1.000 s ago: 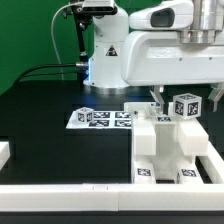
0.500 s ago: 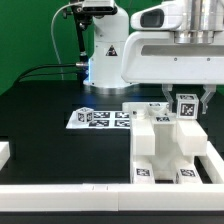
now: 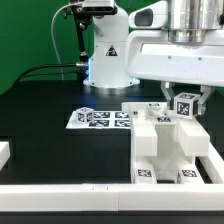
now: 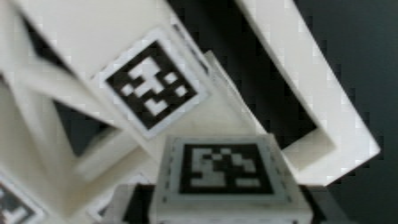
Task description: Assemble chair
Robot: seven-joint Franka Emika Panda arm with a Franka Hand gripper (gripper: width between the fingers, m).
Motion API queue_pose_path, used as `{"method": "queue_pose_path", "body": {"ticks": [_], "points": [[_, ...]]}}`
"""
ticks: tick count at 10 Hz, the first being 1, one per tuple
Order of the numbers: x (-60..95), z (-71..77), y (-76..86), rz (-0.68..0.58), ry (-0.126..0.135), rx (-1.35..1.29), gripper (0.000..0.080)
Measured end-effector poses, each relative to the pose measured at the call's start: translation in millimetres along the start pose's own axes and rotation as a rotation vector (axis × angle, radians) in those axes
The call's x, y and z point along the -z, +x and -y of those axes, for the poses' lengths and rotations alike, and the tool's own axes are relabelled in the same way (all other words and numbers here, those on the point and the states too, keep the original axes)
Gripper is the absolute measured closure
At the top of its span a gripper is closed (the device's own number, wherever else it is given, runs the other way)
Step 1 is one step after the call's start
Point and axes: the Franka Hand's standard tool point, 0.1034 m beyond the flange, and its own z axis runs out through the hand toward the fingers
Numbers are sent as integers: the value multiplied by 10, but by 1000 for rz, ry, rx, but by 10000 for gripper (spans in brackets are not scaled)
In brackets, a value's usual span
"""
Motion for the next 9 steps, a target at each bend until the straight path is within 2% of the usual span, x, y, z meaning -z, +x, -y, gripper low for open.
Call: {"method": "queue_pose_path", "body": {"ticks": [2,3,5,6,7,8,9], "points": [[-27,-12,1,14,34,-207,534],[-27,-12,-5,20,42,-253,534],[-28,-1,-14,18,38,-184,530],[-7,50,-42,15,32,-97,337],[8,77,-46,11,34,27,337],[11,96,-71,7,25,204,188],[10,109,-109,14,15,351,160]]}}
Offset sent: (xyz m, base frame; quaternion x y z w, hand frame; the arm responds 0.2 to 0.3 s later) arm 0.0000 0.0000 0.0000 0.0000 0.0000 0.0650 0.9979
